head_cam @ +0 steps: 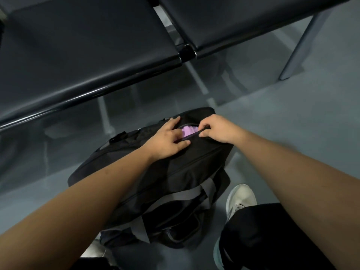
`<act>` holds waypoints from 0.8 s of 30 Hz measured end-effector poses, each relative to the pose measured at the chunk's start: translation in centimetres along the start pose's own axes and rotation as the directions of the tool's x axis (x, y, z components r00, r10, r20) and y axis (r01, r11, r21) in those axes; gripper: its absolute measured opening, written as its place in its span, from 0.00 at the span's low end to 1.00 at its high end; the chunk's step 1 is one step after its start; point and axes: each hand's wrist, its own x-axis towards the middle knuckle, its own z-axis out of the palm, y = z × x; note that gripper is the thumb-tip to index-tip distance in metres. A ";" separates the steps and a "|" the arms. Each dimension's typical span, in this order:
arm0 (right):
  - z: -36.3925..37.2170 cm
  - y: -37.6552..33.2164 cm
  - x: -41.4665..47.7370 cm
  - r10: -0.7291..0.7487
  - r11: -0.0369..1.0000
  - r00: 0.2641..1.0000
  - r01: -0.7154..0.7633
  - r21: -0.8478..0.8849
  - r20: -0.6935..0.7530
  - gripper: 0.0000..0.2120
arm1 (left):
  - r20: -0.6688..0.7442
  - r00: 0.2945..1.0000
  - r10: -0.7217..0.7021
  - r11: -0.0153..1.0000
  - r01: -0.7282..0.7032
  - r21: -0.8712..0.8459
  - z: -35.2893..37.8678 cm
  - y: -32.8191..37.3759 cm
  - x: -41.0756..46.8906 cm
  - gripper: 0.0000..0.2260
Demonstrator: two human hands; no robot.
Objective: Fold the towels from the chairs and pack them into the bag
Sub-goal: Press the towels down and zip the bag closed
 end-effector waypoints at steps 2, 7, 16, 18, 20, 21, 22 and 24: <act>0.3 -0.3 0.8 -0.019 1.000 0.999 0.019 0.024 -0.034 0.04 | 0.049 0.999 0.005 1.000 -0.006 0.009 0.4 -0.3 1.2 0.12; -0.2 0.5 1.2 0.007 0.984 0.999 0.000 0.179 -0.038 0.05 | -0.053 0.998 0.041 0.997 -0.037 0.064 1.1 -0.6 2.7 0.12; 2.5 11.0 1.4 0.586 0.765 0.801 -0.497 0.409 -0.124 0.12 | -0.066 0.997 0.048 0.995 -0.041 0.095 1.9 1.6 4.2 0.14; 3.7 12.0 1.3 0.611 0.705 0.790 -0.512 0.490 -0.055 0.14 | -0.097 0.995 0.008 0.999 -0.004 0.038 2.5 2.2 4.5 0.12; 4.0 11.8 0.9 0.609 0.612 0.793 -0.491 0.620 0.027 0.11 | -0.135 0.991 0.014 1.000 -0.014 0.005 3.4 2.6 4.7 0.11; 3.8 11.6 0.9 0.608 0.566 0.792 -0.484 0.667 0.059 0.11 | -0.129 0.991 0.017 1.000 -0.016 0.003 3.7 2.8 4.8 0.09; 3.6 11.7 0.8 0.610 0.543 0.789 -0.482 0.688 0.071 0.11 | -0.103 0.995 0.013 1.000 -0.013 0.006 3.8 2.9 4.9 0.08; 3.3 12.0 0.8 0.603 0.533 0.794 -0.478 0.698 0.084 0.13 | -0.059 0.998 0.018 1.000 -0.018 0.016 3.6 2.9 5.1 0.05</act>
